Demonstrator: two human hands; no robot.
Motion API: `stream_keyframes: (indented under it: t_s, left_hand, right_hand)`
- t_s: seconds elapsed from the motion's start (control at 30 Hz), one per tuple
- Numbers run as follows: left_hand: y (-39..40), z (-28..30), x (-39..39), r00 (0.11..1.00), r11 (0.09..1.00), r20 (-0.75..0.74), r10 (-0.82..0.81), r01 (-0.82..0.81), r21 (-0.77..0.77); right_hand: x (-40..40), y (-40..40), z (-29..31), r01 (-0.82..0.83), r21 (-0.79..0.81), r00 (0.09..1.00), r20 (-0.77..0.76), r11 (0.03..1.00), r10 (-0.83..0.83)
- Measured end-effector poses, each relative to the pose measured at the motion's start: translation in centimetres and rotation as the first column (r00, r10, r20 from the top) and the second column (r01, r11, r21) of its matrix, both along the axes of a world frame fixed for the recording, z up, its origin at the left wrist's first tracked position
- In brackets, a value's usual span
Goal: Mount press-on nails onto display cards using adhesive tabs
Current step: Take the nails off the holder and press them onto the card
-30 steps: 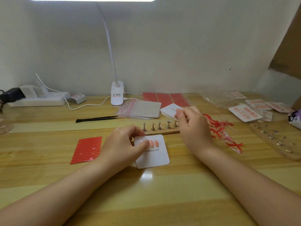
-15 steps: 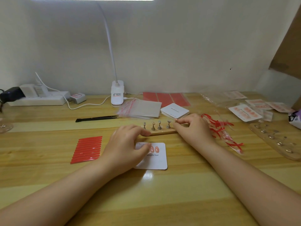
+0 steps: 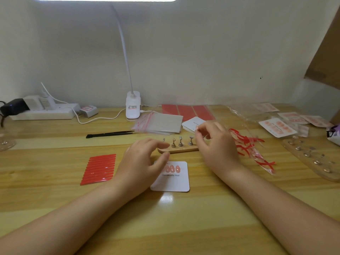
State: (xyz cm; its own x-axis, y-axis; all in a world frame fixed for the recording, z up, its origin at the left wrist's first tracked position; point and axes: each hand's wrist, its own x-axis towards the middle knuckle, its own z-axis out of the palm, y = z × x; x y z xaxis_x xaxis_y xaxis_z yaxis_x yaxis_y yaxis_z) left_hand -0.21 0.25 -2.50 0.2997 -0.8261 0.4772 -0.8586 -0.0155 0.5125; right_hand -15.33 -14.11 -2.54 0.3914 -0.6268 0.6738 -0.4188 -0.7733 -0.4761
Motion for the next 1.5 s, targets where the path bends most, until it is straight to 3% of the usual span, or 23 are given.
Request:
stream_keyframes:
  t_s: [0.17,0.33,0.7,1.5]
  left_hand:
    - [0.3,0.5,-0.3,1.0,0.995,-0.013,0.013,-0.014,-0.104]
    - [0.3,0.6,-0.5,0.999,1.0,0.045,-0.019,0.02,-0.01]
    - [0.1,0.5,-0.3,0.999,0.991,0.051,-0.009,0.015,-0.13]
    - [0.0,0.2,-0.4,1.0,0.989,0.005,-0.03,0.031,-0.146]
  right_hand:
    - [0.6,2.1,-0.1,-0.258,0.016,0.963,0.08,0.966,0.256]
    - [0.9,2.7,-0.2,-0.387,-0.09,0.918,0.057,0.918,0.393]
    - [1.0,3.0,-0.3,-0.457,-0.18,0.883,0.024,0.871,0.468]
    - [1.1,3.2,-0.2,-0.508,-0.091,0.858,0.031,0.856,0.512]
